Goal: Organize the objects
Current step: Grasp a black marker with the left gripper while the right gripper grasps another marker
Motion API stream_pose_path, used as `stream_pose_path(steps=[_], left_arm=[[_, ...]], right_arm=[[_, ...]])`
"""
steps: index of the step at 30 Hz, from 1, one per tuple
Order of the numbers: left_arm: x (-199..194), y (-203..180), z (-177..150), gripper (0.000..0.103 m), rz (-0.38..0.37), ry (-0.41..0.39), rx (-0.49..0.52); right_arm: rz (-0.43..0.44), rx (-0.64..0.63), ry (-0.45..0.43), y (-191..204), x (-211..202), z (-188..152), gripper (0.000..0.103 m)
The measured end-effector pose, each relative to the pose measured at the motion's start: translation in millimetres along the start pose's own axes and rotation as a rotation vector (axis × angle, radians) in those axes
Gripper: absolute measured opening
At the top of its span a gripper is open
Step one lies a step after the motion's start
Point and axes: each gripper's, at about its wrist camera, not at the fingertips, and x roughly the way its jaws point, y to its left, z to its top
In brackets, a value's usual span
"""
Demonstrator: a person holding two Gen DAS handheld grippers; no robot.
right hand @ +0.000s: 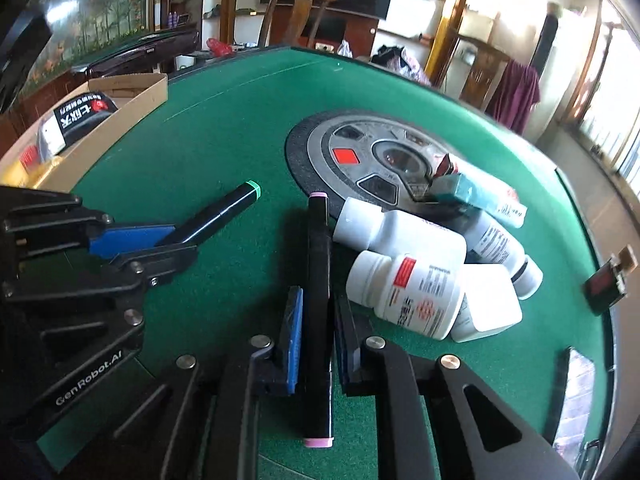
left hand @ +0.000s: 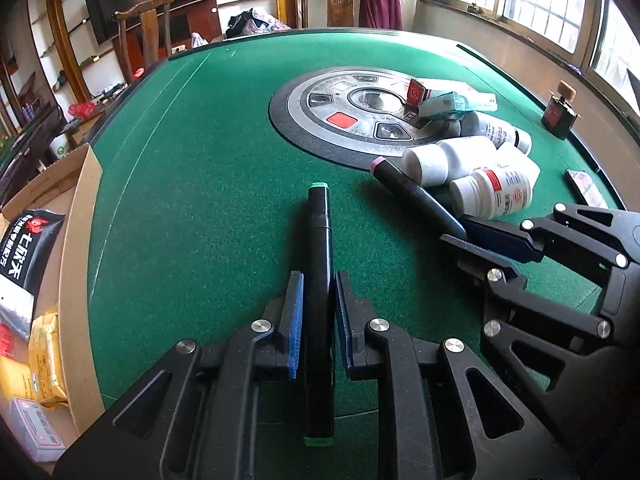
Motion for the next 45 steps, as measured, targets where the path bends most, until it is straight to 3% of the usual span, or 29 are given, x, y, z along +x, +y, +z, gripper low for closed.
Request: stream_pose_path(steps=[3,8,9,24,33,45], left_arm=[[-0.5,1.0,-1.1,0.019,0.003,-0.015,-0.014],[-1.4,0.2,-2.0,0.019,0.012,-0.029,-0.021],[-1.7,0.4,-1.9,0.015,0.001,-0.03,-0.022],[-34.6,15.3,-2.7,0.014,-0.025,-0.094,-0.076],[-52.7,31.7,-3.1,0.014,-0.045,-0.128,-0.117],[-47.0,35.4,-8.3,0.014,-0.047,-0.126,-0.123]], right_arm=[[0.054,0.041,-0.014,-6.7,-1.8,-2.2,0.013],[0.048,0.07,-0.086,-10.7,-16.8,-0.1,0.013],[0.056,0.075,-0.088,-12.3,-16.7,0.2,0.013],[0.13,0.151,-0.128,-18.4,-31.2,-1.4,0.013],[0.219,0.238,-0.137,-20.5,-34.5,5.1,0.013],[0.263,0.273,-0.149,-11.0,-36.4,12.1,0.013]])
